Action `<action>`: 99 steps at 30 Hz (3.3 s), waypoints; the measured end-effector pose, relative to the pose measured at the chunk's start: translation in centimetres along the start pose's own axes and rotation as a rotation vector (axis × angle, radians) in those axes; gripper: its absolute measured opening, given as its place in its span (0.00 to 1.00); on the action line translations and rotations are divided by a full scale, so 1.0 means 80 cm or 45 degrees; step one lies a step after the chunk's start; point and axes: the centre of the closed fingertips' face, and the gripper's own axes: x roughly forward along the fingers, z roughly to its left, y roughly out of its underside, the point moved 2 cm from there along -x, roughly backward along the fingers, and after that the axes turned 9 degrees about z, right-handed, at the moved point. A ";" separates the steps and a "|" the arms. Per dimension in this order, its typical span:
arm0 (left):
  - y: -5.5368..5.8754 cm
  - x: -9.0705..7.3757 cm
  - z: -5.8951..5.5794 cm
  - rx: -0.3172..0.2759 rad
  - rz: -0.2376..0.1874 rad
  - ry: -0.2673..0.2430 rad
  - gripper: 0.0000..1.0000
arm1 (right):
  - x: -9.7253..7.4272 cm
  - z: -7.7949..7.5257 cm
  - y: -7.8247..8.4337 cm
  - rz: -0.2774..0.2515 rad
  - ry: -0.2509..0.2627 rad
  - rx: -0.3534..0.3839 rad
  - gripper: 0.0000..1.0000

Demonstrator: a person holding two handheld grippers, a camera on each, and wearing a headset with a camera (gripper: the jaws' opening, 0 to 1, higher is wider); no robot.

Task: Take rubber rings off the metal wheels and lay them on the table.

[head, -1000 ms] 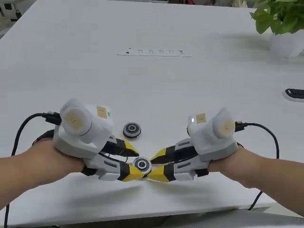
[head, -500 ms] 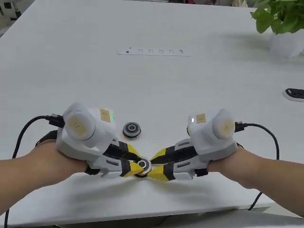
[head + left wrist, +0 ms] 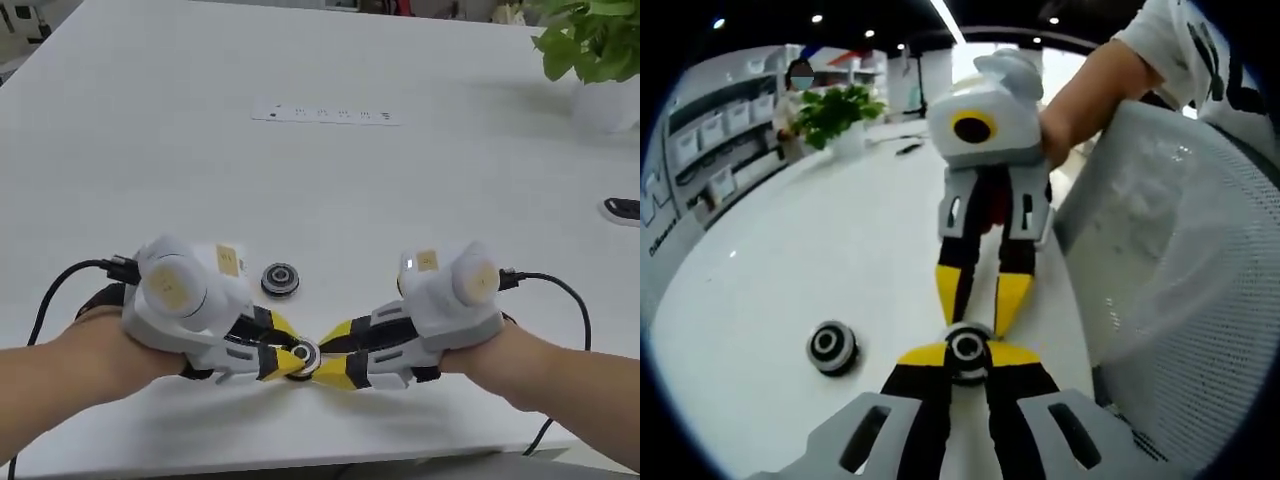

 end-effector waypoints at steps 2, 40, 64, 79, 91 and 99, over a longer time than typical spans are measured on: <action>0.000 0.000 0.000 0.000 -0.003 0.000 0.13 | 0.000 0.000 0.000 0.000 -0.001 0.004 0.15; 0.001 0.001 0.002 0.008 -0.002 -0.005 0.12 | -0.002 -0.003 0.002 0.074 0.006 0.009 0.05; 0.001 0.000 0.001 0.006 0.008 -0.008 0.12 | -0.002 -0.008 0.002 0.071 -0.003 0.120 0.00; 0.001 0.000 0.002 0.006 0.013 -0.021 0.12 | -0.003 -0.012 0.003 0.002 -0.030 0.309 0.00; 0.001 0.001 0.003 -0.009 0.010 -0.029 0.12 | -0.009 -0.018 0.005 -0.104 -0.084 0.534 0.00; 0.000 0.002 0.003 -0.020 0.010 -0.035 0.12 | -0.014 -0.018 0.001 -0.184 -0.128 0.649 0.00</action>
